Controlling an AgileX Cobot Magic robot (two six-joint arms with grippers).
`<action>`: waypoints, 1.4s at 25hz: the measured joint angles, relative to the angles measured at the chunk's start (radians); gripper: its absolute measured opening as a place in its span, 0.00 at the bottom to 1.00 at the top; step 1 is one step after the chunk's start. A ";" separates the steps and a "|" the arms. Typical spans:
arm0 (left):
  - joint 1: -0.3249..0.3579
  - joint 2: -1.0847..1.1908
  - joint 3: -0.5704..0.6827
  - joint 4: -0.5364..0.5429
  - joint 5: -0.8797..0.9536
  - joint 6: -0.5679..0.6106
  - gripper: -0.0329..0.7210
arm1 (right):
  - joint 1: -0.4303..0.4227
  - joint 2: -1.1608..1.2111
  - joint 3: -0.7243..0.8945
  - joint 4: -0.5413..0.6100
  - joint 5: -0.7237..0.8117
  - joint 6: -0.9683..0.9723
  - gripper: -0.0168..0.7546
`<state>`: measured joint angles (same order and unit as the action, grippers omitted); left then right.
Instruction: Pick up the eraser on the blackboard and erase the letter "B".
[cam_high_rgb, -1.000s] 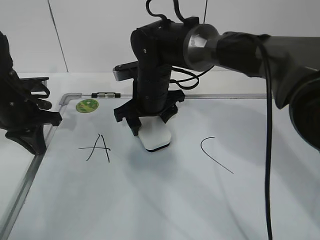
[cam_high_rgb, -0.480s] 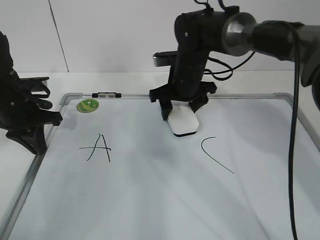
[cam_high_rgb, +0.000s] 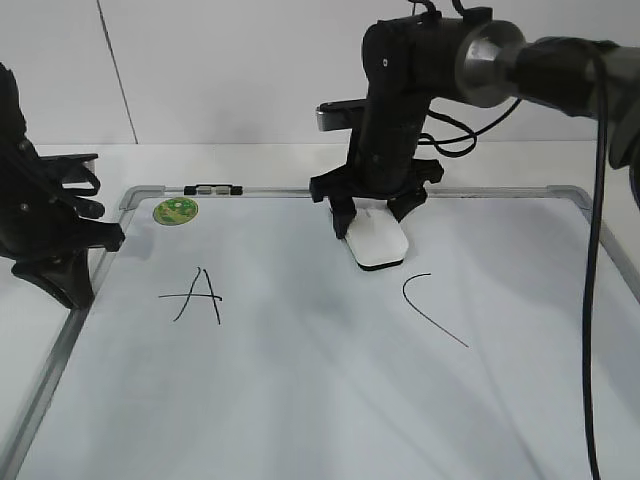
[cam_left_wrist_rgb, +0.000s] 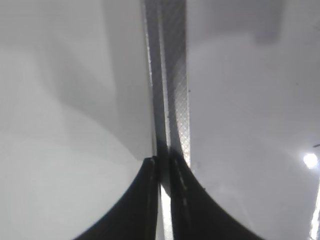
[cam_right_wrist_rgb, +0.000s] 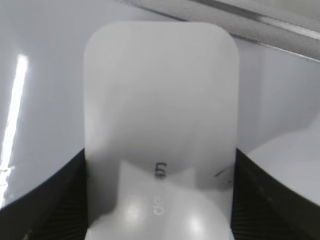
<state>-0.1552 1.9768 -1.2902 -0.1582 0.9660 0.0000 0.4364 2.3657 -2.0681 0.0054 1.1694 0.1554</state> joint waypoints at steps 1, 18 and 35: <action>0.000 0.000 0.000 0.000 0.000 0.000 0.07 | 0.000 -0.005 0.000 0.000 0.006 -0.007 0.73; 0.000 0.000 0.000 0.000 0.000 0.000 0.08 | -0.042 -0.336 0.181 -0.048 0.057 -0.044 0.73; 0.000 0.000 0.000 0.000 0.002 0.000 0.09 | -0.360 -0.590 0.720 -0.005 0.014 -0.049 0.73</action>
<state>-0.1552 1.9768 -1.2902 -0.1582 0.9678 0.0000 0.0762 1.7752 -1.3480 0.0000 1.1830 0.1061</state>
